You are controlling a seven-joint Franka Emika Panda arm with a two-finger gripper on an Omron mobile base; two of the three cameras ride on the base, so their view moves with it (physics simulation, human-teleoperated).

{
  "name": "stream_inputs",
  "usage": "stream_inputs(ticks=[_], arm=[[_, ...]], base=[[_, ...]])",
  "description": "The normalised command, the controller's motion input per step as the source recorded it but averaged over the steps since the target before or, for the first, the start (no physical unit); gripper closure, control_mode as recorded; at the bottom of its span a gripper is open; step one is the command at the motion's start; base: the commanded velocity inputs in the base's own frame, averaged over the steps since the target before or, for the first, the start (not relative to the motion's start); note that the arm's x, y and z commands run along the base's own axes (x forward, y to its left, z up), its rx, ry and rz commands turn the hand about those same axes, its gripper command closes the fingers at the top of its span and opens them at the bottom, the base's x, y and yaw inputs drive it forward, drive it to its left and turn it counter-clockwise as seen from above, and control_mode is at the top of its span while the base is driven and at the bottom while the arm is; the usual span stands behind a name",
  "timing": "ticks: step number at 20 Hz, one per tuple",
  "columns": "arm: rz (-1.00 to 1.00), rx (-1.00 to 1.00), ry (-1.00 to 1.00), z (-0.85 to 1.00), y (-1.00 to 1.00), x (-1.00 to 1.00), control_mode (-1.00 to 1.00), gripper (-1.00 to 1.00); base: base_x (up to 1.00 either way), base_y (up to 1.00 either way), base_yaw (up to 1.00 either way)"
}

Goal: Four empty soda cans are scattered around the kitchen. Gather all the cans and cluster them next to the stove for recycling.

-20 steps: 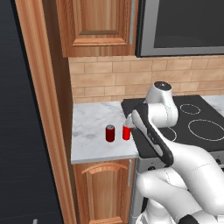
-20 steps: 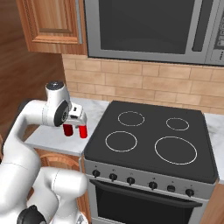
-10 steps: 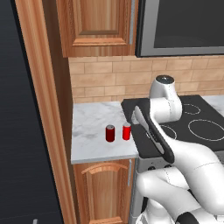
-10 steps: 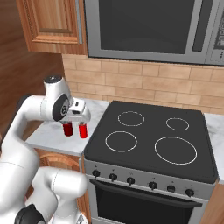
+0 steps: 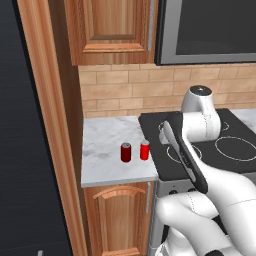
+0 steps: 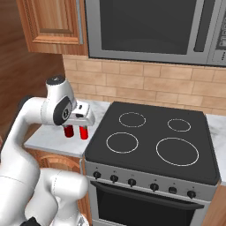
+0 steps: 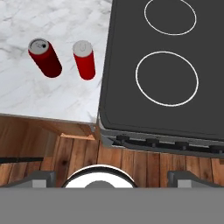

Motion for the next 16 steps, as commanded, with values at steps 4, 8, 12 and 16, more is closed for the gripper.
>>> stream_inputs(ticks=[4,8,12,16], arm=[[0.00,0.00,-0.01,0.00,-0.04,-0.29,-1.00,-1.00],[0.00,0.00,0.00,0.00,0.00,-0.21,-1.00,-1.00],[0.00,0.00,0.00,0.00,0.00,0.00,1.00,-1.00],[0.00,0.00,0.00,0.00,0.00,0.00,1.00,-1.00]], base=[[0.00,0.00,0.00],[0.00,0.00,0.00],[-0.15,0.00,0.00],[-0.58,0.00,0.00]])
